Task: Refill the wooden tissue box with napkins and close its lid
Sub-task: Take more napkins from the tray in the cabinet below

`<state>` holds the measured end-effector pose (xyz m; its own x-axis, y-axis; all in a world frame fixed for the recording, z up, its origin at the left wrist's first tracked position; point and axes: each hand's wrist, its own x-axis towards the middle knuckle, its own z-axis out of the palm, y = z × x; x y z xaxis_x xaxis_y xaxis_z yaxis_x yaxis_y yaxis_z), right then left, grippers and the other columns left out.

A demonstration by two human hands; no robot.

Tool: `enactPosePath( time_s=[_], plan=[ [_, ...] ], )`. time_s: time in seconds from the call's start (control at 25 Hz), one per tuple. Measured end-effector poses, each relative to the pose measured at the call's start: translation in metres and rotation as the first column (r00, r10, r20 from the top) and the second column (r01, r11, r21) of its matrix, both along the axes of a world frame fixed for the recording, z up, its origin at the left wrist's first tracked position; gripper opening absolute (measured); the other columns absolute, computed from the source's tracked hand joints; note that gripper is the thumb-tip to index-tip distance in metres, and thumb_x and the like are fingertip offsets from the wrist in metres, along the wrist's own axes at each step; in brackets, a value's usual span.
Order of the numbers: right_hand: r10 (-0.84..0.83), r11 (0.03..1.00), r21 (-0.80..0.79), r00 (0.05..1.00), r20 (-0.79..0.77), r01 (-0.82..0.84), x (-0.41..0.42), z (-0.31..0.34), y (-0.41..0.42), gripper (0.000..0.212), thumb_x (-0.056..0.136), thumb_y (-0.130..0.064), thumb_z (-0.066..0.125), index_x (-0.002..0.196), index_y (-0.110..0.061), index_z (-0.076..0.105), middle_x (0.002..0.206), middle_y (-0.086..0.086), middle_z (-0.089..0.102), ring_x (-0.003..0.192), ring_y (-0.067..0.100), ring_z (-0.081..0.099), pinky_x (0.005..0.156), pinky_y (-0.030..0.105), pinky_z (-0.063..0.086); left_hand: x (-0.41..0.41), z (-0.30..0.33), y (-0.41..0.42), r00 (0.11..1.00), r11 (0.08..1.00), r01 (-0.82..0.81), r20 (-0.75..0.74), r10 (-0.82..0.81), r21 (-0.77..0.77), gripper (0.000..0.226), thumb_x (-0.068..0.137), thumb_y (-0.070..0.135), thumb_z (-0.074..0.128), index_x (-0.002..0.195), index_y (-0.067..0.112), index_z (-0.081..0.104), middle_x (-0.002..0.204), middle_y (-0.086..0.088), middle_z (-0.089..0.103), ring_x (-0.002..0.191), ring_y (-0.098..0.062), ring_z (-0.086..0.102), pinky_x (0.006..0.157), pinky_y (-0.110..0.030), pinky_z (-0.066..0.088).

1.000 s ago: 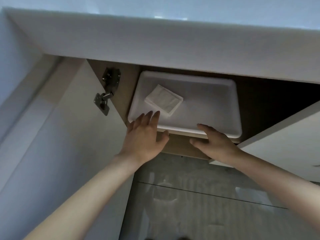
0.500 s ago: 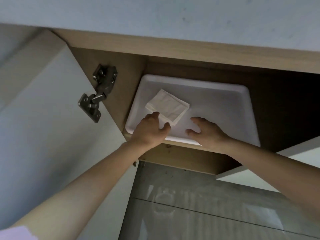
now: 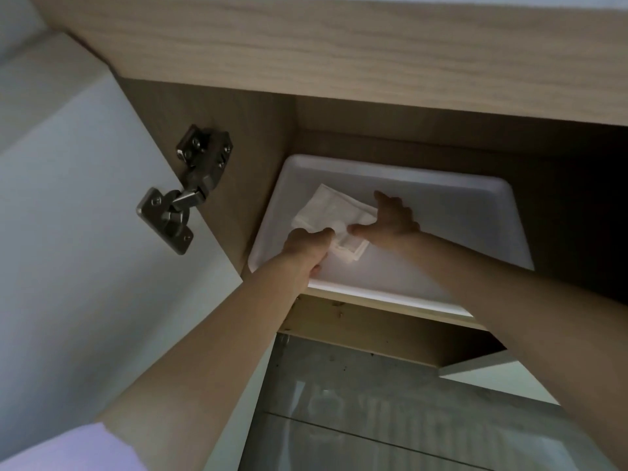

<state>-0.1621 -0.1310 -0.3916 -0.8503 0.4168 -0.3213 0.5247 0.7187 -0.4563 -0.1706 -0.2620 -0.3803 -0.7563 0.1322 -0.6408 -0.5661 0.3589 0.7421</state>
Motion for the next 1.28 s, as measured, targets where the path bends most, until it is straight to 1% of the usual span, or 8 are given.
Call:
enactPosePath(
  time_s=[0.2,0.44,0.56,0.72,0.84,0.96,1.12,1.28],
  plan=[
    [0.009,1.000,0.008,0.995,0.102,-0.010,-0.010,-0.006,0.001,0.064,0.077,-0.041,0.067,0.132,-0.014,0.045,0.138,0.014,0.045,0.128,0.034,0.039,0.100,0.037,0.035,0.003,-0.007,0.005,0.998,0.998,0.022,-0.051,-0.025,-0.063,0.038,0.087,0.019,0.054,0.118,-0.002,0.053,0.112,-0.019,0.061,0.106,-0.028,0.058,0.085,-0.032,0.045],
    [-0.163,0.962,-0.206,0.983,0.088,0.178,-0.011,0.002,-0.009,0.059,0.081,-0.018,0.066,0.132,-0.004,0.041,0.140,0.019,0.039,0.129,0.033,0.038,0.099,0.036,0.042,0.004,-0.014,0.009,0.986,0.990,0.046,-0.153,-0.067,-0.134,0.034,0.087,0.018,0.053,0.116,0.000,0.055,0.117,-0.017,0.062,0.104,-0.028,0.059,0.087,-0.032,0.048],
    [-0.281,0.849,-0.455,0.959,0.043,0.269,-0.001,0.010,-0.013,0.052,0.078,-0.005,0.066,0.126,0.000,0.046,0.130,0.019,0.052,0.120,0.032,0.050,0.093,0.035,0.047,0.007,-0.011,0.006,0.983,0.994,0.034,-0.175,-0.051,-0.100,0.034,0.088,0.021,0.054,0.117,0.002,0.056,0.117,-0.016,0.062,0.103,-0.027,0.060,0.091,-0.034,0.049],
    [-0.349,0.575,-0.770,0.934,0.074,0.276,0.025,0.034,-0.023,0.040,0.078,0.003,0.064,0.116,-0.001,0.054,0.104,0.009,0.063,0.095,0.022,0.059,0.079,0.027,0.050,0.018,0.005,-0.006,0.989,0.998,-0.034,-0.142,0.042,0.061,0.031,0.089,0.021,0.056,0.113,0.002,0.057,0.108,-0.011,0.060,0.105,-0.025,0.058,0.089,-0.031,0.047],
    [-0.390,0.373,-0.875,0.908,0.156,0.310,0.058,0.052,-0.029,0.016,0.080,0.003,0.063,0.085,-0.011,0.057,0.085,0.002,0.061,0.080,0.014,0.058,0.074,0.021,0.049,0.041,0.024,-0.020,0.996,0.972,-0.078,0.058,0.067,0.221,0.027,0.088,0.023,0.059,0.110,0.009,0.055,0.111,-0.006,0.061,0.106,-0.021,0.057,0.087,-0.028,0.047],
    [-0.392,0.216,-0.921,0.893,0.223,0.325,0.099,0.068,-0.037,0.017,0.082,0.002,0.061,0.091,-0.012,0.059,0.091,0.002,0.064,0.089,0.017,0.060,0.080,0.023,0.050,0.069,0.042,-0.040,0.978,0.924,-0.080,0.210,0.000,0.373,0.032,0.087,0.019,0.059,0.117,0.011,0.054,0.110,-0.004,0.062,0.107,-0.020,0.058,0.092,-0.029,0.050],
    [-0.392,0.187,-0.930,0.892,0.225,0.316,0.151,0.094,-0.057,0.030,0.084,0.002,0.058,0.111,-0.011,0.060,0.099,0.001,0.068,0.093,0.014,0.063,0.078,0.020,0.051,0.112,0.073,-0.062,0.979,0.917,-0.018,0.193,-0.065,0.400,0.031,0.089,0.015,0.055,0.120,0.014,0.054,0.110,-0.004,0.065,0.099,-0.017,0.063,0.074,-0.022,0.057],
    [-0.427,0.199,-0.918,0.874,0.234,0.343,0.187,0.133,-0.072,0.029,0.090,-0.011,0.054,0.119,-0.009,0.059,0.113,0.003,0.068,0.100,0.013,0.063,0.083,0.023,0.050,0.148,0.113,-0.081,0.980,0.910,-0.030,0.190,-0.054,0.413,0.033,0.090,0.014,0.052,0.123,0.014,0.054,0.116,-0.003,0.066,0.103,-0.017,0.064,0.079,-0.025,0.058]
  ],
)
